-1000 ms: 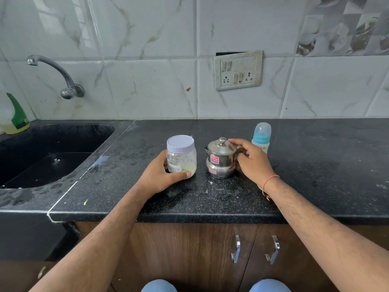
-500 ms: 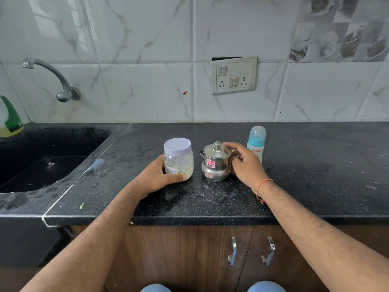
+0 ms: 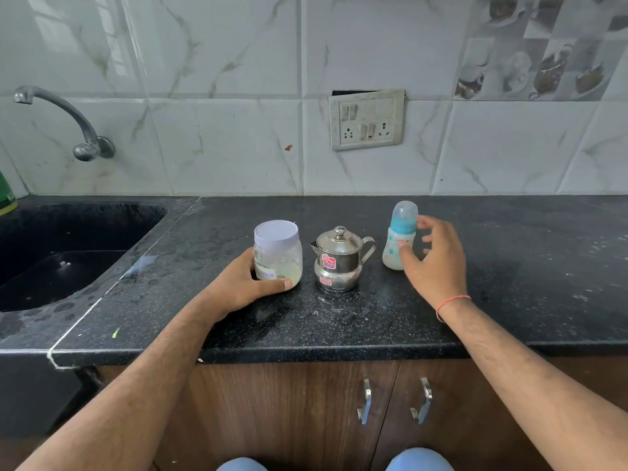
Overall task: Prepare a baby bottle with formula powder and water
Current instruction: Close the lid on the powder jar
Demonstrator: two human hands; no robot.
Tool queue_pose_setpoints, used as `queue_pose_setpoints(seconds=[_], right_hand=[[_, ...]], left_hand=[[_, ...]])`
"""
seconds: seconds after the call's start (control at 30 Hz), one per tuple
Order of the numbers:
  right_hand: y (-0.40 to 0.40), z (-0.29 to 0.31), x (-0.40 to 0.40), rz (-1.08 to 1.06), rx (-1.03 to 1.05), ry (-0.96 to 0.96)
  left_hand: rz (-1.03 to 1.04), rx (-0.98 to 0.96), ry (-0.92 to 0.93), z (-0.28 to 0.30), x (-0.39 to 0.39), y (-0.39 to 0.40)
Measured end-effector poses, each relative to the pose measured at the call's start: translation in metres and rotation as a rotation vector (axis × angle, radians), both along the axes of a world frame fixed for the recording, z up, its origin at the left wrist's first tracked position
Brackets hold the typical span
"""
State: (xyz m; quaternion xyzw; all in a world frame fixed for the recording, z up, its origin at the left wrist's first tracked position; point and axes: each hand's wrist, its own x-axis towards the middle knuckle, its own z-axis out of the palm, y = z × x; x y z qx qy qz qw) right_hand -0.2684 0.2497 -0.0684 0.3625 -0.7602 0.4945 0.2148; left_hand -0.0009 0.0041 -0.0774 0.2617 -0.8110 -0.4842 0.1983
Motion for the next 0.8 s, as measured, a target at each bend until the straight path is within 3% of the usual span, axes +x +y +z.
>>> queue_pose_setpoints(seconds=[0.17, 0.3, 0.8], right_hand=[[-0.003, -0.004, -0.021, 0.068, 0.2, -0.381], [-0.007, -0.004, -0.02, 0.125, 0.312, -0.349], [0.01, -0.002, 0.005, 0.206, 0.408, -0.301]], left_hand=[[0.007, 0.001, 0.004, -0.001, 0.0, 0.0], [0.003, 0.0, 0.001, 0.001, 0.0, 0.002], [0.003, 0.024, 0.031, 0.005, 0.003, 0.011]])
